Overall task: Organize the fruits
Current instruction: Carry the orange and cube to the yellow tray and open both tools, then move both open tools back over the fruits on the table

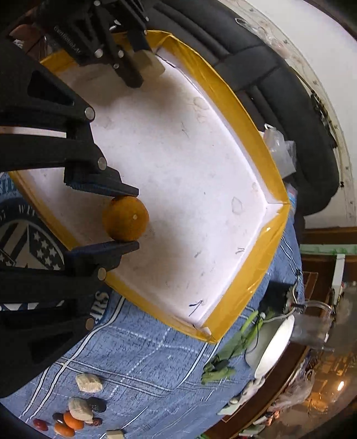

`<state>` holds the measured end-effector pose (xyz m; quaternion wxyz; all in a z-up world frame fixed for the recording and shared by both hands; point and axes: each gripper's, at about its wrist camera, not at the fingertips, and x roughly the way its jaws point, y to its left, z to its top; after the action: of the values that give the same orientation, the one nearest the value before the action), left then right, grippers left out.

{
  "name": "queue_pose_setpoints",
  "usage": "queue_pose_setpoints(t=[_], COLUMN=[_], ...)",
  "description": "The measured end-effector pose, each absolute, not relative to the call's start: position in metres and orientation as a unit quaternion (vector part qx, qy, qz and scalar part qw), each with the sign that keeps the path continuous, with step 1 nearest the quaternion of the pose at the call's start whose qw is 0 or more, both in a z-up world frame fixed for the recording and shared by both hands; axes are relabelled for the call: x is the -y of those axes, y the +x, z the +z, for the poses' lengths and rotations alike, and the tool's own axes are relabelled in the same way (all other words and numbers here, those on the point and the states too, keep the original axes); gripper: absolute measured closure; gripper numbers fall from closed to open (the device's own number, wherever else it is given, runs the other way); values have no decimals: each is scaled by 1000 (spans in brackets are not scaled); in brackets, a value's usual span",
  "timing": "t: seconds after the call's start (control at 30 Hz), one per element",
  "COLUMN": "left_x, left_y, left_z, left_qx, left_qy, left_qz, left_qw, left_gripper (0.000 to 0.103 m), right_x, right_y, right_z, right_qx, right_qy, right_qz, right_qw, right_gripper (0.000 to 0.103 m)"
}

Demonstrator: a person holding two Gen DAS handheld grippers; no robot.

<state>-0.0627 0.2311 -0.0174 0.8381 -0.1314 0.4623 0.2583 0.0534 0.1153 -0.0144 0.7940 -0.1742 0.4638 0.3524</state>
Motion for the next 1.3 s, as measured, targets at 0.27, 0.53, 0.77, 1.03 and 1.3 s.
queue_pose_setpoints(t=[0.27,0.53,0.77,1.03,1.3], left_x=[-249,-213,-136,-43,-9], left_y=[-82,-79,-56,-8,36], left_z=[3,21,27,1,-16], left_qx=[-412,-369,-345,-398,-421], left_qy=[-173,-139,-131,-61,-41], left_qz=[292,264,136,32,22], left_qw=[846,880,919,915,906], left_gripper=[32,27,27,27,27], right_x=[-80,48,190,280,276], right_y=[44,49,51,54,109], right_z=[16,34,13,-5,-18], right_qx=[-398,-371,-395,-415,-433], right_qy=[-121,-52,0,36,-1], right_qz=[343,257,127,49,41], right_qw=[842,891,910,908,901], right_gripper=[25,24,24,24,26])
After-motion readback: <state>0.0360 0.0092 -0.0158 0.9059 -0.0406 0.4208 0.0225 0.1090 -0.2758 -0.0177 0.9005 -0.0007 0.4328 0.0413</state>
